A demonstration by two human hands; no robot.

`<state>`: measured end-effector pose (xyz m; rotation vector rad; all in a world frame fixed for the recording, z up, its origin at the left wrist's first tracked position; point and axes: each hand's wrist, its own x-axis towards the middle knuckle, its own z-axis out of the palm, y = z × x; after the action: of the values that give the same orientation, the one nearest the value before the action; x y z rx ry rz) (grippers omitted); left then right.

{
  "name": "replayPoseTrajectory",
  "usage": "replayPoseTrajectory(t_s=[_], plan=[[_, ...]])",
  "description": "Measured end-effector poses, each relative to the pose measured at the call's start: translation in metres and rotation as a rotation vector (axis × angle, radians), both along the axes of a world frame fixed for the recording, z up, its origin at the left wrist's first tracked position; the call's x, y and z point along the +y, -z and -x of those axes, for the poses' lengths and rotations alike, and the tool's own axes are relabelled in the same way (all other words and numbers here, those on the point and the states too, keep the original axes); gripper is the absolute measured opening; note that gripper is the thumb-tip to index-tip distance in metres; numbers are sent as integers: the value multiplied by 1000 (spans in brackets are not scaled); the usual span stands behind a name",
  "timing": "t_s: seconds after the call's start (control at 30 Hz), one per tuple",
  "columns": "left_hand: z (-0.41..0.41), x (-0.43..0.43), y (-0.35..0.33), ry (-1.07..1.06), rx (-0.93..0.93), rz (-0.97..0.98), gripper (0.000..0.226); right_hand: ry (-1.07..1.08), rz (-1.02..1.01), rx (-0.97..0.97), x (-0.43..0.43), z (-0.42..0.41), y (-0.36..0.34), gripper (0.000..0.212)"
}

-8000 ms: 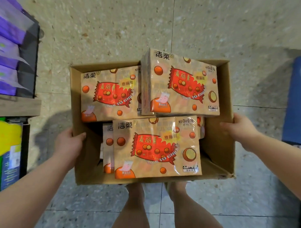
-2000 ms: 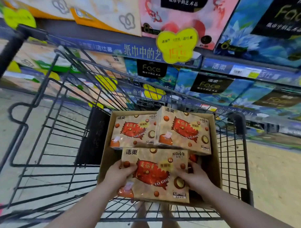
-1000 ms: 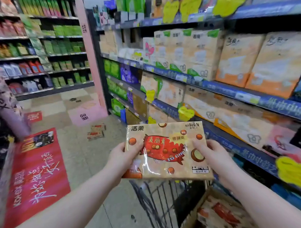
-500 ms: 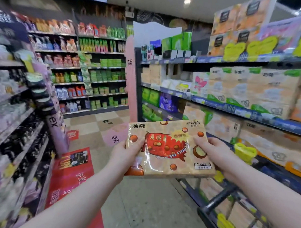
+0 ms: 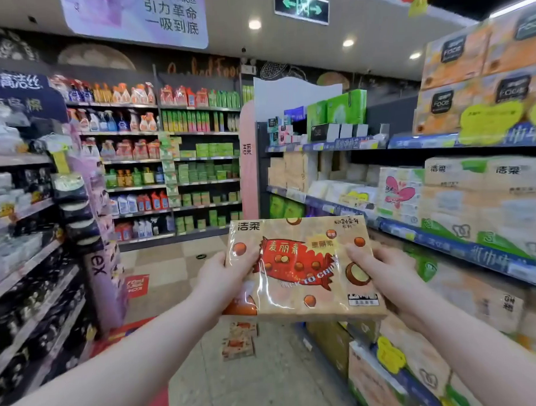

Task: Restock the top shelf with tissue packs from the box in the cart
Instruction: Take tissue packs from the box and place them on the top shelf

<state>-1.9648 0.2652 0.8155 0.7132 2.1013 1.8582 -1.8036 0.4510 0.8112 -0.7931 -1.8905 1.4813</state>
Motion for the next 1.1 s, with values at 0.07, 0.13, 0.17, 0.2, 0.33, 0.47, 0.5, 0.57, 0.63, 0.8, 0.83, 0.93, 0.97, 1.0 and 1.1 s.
replayPoseTrajectory(t_s=[0.07, 0.13, 0.17, 0.2, 0.33, 0.47, 0.5, 0.57, 0.63, 0.8, 0.83, 0.93, 0.97, 1.0, 1.1], plan=[[19, 30, -12, 25, 4, -22, 22, 15, -62, 4, 30, 20, -12, 58], [39, 59, -20, 37, 16, -33, 23, 24, -79, 20, 58, 37, -23, 59], [50, 72, -22, 40, 20, -36, 25, 23, -68, 27, 69, 45, -29, 59], [60, 85, -24, 47, 21, -37, 26, 25, -64, 29, 79, 52, -33, 59], [100, 139, -32, 90, 30, -58, 26, 79, -117, 24, 121, 78, -39, 62], [138, 189, -37, 154, 38, -86, 21, 111, -93, 45, 155, 102, -45, 53], [149, 202, -38, 173, 41, -94, 20, 127, -96, 41, 165, 110, -45, 53], [172, 228, -42, 211, 52, -112, 17, 158, -115, 32, 186, 128, -49, 53], [201, 255, -47, 240, 78, -125, 20, 186, -135, 41, 207, 150, -56, 51], [284, 323, -73, 298, 153, -149, 32, 279, -204, 42, 253, 219, -90, 48], [298, 335, -81, 304, 159, -157, 35, 296, -218, 36, 261, 232, -98, 48], [338, 378, -99, 350, 189, -162, 39, 360, -239, 20, 288, 265, -115, 45], [345, 389, -104, 363, 191, -184, 40, 377, -244, 17, 294, 271, -120, 46], [353, 401, -107, 388, 183, -213, 40, 388, -256, 7, 300, 277, -123, 51], [369, 448, -118, 480, 162, -262, 43, 490, -317, -28, 332, 288, -138, 72]])
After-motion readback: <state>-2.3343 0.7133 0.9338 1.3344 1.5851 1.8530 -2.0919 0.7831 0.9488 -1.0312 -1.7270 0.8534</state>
